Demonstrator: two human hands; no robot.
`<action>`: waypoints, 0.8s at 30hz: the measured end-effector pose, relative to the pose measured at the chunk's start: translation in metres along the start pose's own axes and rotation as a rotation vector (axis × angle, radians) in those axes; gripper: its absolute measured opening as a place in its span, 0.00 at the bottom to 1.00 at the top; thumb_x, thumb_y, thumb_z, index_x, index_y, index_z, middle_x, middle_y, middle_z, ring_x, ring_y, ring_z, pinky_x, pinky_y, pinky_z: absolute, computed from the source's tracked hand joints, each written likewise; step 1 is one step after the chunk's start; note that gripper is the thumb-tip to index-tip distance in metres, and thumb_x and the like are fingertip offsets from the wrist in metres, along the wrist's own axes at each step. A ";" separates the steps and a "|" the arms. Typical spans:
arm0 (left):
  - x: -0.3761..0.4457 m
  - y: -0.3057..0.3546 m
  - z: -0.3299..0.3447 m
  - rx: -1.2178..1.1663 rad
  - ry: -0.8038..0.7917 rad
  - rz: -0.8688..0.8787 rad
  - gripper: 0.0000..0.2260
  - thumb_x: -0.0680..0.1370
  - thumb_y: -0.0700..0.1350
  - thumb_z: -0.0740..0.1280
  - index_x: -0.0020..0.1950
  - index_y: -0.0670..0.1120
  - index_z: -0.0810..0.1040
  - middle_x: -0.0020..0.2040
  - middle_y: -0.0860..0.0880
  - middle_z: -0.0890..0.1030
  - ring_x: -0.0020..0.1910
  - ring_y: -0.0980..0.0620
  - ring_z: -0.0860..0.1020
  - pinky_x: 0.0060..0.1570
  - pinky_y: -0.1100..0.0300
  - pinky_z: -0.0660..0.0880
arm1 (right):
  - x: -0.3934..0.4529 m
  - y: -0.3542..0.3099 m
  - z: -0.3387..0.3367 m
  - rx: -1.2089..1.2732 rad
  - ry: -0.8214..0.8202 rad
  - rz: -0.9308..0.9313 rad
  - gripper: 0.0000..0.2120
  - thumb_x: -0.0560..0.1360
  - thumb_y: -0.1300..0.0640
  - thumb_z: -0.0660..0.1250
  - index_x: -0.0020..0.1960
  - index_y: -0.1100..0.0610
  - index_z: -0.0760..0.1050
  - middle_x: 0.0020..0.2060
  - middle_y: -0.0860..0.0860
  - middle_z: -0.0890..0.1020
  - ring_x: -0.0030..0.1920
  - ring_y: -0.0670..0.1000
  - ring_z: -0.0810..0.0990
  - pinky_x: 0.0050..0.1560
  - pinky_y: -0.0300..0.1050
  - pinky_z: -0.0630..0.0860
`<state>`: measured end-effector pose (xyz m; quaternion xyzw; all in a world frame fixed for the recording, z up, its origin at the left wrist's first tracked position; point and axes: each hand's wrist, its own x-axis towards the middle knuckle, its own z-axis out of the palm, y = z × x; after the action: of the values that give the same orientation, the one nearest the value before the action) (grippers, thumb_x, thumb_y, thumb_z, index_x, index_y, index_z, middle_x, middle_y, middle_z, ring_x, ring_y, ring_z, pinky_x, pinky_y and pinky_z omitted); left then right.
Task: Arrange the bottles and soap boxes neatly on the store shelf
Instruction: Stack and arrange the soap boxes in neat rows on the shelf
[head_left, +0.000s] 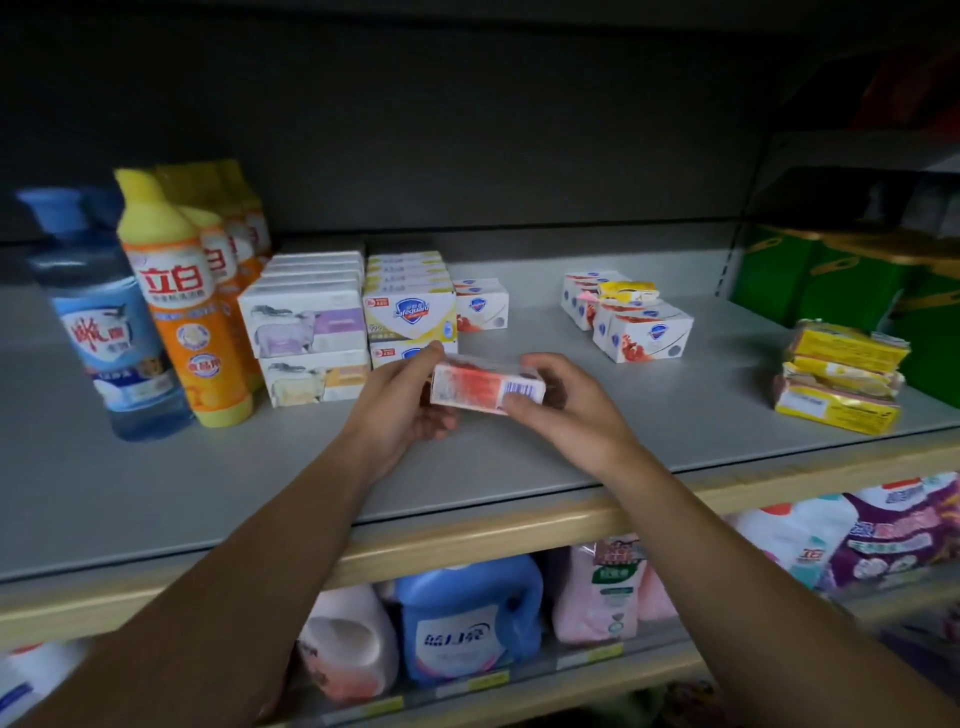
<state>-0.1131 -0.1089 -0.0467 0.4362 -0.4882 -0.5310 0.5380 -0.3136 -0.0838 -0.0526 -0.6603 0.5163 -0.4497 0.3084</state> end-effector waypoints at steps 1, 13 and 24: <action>0.000 0.001 0.000 0.013 -0.002 -0.015 0.20 0.76 0.59 0.65 0.41 0.43 0.80 0.30 0.41 0.80 0.24 0.47 0.77 0.24 0.61 0.73 | 0.001 -0.001 -0.001 -0.007 0.021 0.025 0.15 0.73 0.45 0.71 0.58 0.48 0.78 0.48 0.45 0.83 0.49 0.43 0.81 0.53 0.37 0.75; -0.004 0.002 0.003 0.179 -0.058 0.012 0.26 0.69 0.69 0.65 0.45 0.44 0.78 0.29 0.43 0.79 0.25 0.47 0.76 0.24 0.61 0.70 | 0.001 -0.006 -0.002 0.085 0.202 0.133 0.16 0.75 0.39 0.59 0.42 0.48 0.79 0.24 0.42 0.77 0.24 0.41 0.73 0.27 0.32 0.68; -0.008 0.004 -0.002 0.052 -0.151 0.057 0.05 0.77 0.48 0.69 0.51 0.51 0.82 0.43 0.44 0.78 0.24 0.49 0.75 0.23 0.63 0.71 | -0.001 0.001 -0.004 0.239 0.054 -0.011 0.23 0.69 0.57 0.70 0.62 0.43 0.75 0.52 0.37 0.81 0.28 0.47 0.76 0.28 0.38 0.71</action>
<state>-0.1105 -0.1008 -0.0439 0.3946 -0.5533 -0.5341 0.5029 -0.3172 -0.0827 -0.0521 -0.6093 0.4634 -0.5273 0.3687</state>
